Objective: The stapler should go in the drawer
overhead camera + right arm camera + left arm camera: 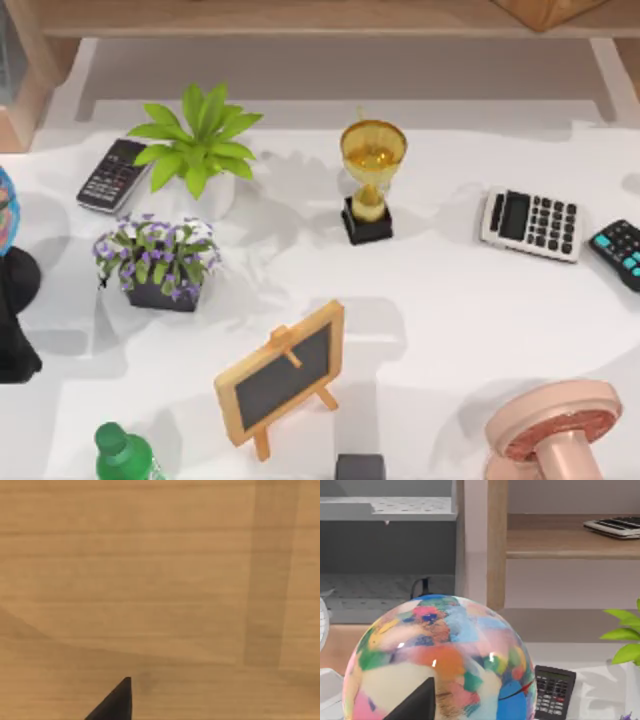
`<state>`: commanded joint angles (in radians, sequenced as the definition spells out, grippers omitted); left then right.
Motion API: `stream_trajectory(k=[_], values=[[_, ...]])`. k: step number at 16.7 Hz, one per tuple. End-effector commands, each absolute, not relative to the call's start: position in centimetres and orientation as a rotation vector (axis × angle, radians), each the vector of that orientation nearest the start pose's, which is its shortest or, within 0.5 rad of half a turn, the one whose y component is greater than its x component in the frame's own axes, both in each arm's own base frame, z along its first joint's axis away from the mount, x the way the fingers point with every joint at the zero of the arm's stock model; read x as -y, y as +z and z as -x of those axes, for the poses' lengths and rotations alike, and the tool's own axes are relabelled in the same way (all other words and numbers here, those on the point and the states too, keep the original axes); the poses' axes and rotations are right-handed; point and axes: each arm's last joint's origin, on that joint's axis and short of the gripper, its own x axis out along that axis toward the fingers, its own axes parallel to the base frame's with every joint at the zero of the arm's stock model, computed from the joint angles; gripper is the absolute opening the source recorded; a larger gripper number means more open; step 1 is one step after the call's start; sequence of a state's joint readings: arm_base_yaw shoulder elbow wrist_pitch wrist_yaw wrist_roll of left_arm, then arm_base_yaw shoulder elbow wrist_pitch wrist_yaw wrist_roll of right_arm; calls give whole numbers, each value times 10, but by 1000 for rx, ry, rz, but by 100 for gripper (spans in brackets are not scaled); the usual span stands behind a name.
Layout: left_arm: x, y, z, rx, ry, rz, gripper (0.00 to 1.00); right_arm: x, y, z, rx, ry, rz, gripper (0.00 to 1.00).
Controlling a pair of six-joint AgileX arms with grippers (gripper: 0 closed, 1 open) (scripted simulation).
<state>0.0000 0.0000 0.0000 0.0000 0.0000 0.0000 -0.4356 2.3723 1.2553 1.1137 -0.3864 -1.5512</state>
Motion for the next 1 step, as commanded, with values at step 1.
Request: stream_trajectory(k=[1], values=[[1, 160, -106, 0, 0, 0, 100, 184, 88, -435, -23, -11, 1560, 100]])
